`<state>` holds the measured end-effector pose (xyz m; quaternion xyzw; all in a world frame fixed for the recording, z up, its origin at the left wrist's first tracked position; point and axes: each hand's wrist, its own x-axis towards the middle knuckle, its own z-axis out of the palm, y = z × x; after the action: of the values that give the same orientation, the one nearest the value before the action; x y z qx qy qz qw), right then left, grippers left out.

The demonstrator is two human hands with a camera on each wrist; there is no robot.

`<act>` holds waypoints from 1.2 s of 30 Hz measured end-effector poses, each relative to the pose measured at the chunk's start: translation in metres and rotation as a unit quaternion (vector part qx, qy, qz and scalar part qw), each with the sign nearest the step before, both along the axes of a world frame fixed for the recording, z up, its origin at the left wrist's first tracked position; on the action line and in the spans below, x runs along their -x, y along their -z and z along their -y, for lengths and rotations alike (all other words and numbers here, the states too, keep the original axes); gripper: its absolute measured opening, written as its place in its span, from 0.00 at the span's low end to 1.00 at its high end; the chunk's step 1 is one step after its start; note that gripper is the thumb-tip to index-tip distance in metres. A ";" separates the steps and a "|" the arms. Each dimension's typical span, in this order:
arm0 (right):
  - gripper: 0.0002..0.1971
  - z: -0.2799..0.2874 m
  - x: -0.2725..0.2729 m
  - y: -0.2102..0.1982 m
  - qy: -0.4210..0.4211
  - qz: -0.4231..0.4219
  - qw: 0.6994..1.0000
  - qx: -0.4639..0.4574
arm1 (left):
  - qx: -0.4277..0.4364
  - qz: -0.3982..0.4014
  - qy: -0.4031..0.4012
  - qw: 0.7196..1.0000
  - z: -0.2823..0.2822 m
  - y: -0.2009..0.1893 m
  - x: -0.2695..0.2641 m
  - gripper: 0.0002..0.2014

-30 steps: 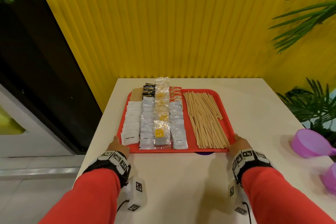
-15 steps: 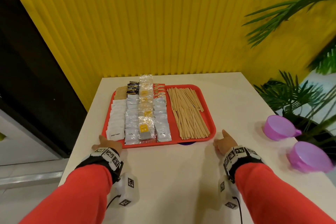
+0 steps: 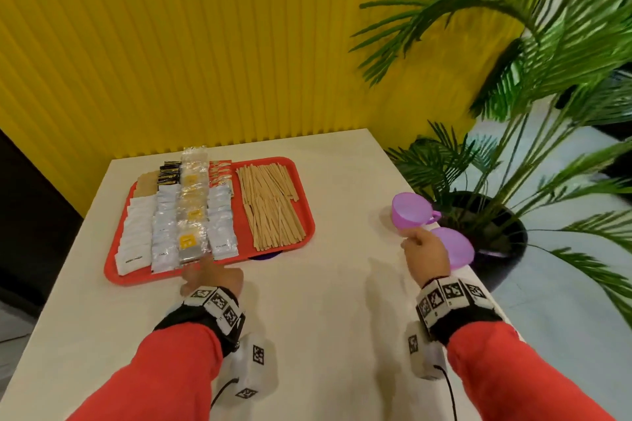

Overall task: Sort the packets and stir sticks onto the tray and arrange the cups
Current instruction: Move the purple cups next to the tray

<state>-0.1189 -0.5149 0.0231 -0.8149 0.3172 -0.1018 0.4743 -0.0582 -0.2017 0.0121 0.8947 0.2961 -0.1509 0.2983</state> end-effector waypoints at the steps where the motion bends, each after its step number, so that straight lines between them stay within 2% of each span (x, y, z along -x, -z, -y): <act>1: 0.11 0.015 0.007 0.000 0.030 0.029 0.999 -0.008 | 0.003 0.001 0.020 1.000 0.017 -0.003 0.005 0.29; 5: 0.12 0.062 0.039 0.000 0.101 0.051 0.993 -0.015 | 0.100 0.033 0.099 0.989 0.094 -0.009 0.022 0.17; 8: 0.17 0.088 0.051 0.007 0.109 0.061 0.991 -0.045 | 0.172 0.031 0.210 0.962 0.157 -0.009 0.036 0.14; 10: 0.17 0.103 0.058 0.008 0.105 0.063 0.991 -0.054 | 0.201 0.021 0.257 0.945 0.199 -0.011 0.045 0.14; 16: 0.18 0.130 0.067 0.006 0.031 0.066 0.995 -0.066 | 0.241 -0.026 0.276 0.930 0.281 0.004 0.053 0.18; 17: 0.18 0.135 0.066 0.007 0.024 0.069 0.995 -0.068 | 0.256 -0.031 0.271 0.927 0.290 0.006 0.054 0.15; 19: 0.18 0.144 0.063 0.009 0.013 0.073 0.995 -0.071 | 0.274 -0.046 0.273 0.921 0.305 0.013 0.055 0.03; 25: 0.16 0.165 0.040 0.006 -0.024 0.053 0.996 -0.073 | 0.303 -0.045 0.245 0.920 0.321 0.016 0.063 0.13; 31: 0.07 0.175 -0.005 0.006 -0.078 -0.015 0.997 -0.018 | 0.318 -0.002 0.216 0.923 0.275 -0.005 0.054 0.13; 36: 0.19 0.177 -0.045 0.016 -0.130 -0.105 0.986 0.007 | 0.263 0.059 0.184 0.945 0.220 -0.034 0.036 0.11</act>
<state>-0.0739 -0.6918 0.0071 -0.8585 0.2560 0.0443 0.4421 -0.0940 -0.4213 0.0456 0.8308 0.0579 -0.2224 0.5070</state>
